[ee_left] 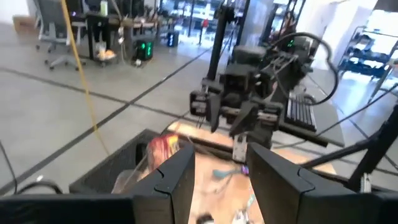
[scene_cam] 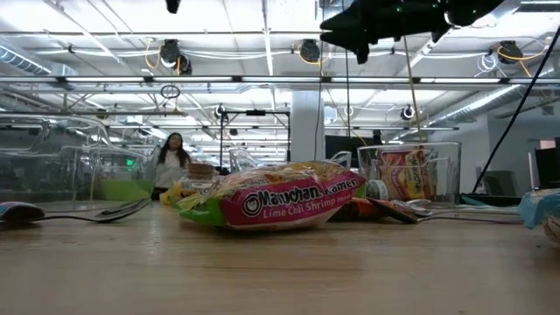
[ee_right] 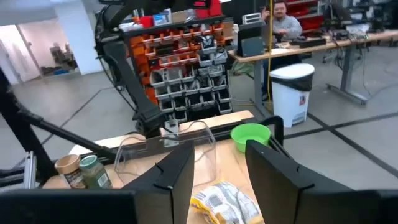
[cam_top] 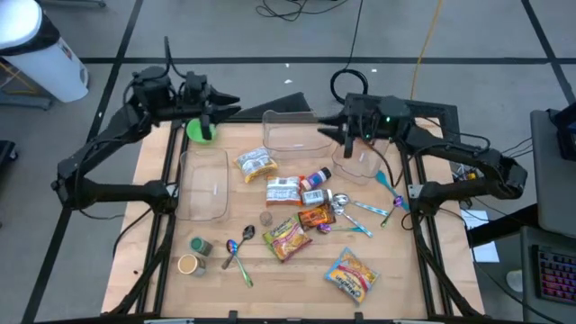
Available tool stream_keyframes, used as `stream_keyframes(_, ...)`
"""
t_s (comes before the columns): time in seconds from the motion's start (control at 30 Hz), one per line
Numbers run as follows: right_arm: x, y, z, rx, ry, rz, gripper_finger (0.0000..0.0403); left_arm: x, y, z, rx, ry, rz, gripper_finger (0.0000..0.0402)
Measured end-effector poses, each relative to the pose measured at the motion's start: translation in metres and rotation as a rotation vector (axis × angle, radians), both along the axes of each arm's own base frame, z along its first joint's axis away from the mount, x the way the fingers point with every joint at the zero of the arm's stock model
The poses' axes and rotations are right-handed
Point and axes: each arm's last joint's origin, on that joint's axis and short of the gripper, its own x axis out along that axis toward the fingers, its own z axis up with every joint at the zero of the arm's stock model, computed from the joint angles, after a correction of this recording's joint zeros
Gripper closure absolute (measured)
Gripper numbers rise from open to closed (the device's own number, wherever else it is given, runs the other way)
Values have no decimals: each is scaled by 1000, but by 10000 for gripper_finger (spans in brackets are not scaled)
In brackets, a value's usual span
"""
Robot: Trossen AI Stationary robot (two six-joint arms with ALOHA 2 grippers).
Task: Pick & Place Food Item
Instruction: Put the green spice bottle into the middle transparent bin
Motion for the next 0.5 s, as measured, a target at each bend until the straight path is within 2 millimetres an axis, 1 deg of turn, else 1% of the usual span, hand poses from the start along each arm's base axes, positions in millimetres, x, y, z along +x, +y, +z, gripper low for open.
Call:
stream_keyframes(0.13, 14, 20, -3, 1, 7, -10, 262, -9, -9, -7, -73, 81, -9, 247)
stream_keyframes(0.23, 23, 34, -4, 21, -13, 17, 262, -11, -14, -13, -107, 145, -22, 247)
stream_keyframes(0.33, 34, 46, -12, 79, 12, 10, 261, -11, -15, -19, -139, 195, -22, 247)
stream_keyframes(0.5, 50, 67, -25, 152, 53, 15, 261, -1, -12, -29, -180, 258, -39, 247)
